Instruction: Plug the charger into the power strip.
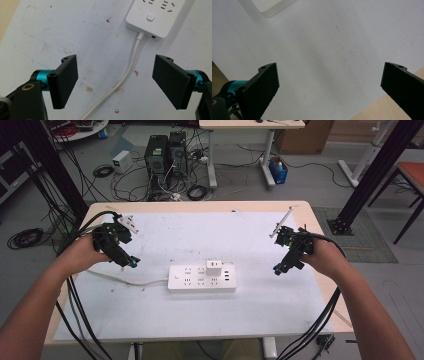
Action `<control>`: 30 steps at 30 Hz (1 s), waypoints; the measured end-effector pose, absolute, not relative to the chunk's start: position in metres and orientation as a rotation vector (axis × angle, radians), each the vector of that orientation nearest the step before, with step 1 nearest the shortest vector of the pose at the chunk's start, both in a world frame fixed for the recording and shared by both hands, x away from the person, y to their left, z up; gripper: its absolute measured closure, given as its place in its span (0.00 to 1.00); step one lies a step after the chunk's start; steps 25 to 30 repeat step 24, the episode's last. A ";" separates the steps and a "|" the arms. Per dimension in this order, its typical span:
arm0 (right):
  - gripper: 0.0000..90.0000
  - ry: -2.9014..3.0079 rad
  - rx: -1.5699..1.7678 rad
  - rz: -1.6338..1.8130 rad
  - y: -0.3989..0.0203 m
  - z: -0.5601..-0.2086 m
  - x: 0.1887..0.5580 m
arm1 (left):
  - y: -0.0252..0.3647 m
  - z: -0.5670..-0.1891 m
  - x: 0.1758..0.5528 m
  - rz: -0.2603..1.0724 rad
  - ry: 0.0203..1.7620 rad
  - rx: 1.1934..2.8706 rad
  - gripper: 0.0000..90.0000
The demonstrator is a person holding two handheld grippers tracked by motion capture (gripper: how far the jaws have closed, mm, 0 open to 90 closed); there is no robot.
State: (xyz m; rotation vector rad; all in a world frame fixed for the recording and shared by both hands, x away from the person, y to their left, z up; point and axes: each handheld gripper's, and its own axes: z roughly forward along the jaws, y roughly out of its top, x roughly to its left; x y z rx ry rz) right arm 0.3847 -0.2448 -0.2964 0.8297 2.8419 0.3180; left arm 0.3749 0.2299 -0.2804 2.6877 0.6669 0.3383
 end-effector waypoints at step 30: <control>0.01 2.844 0.845 0.347 -0.253 -0.304 0.380 | 0.229 -0.286 0.376 0.341 0.696 2.687 0.23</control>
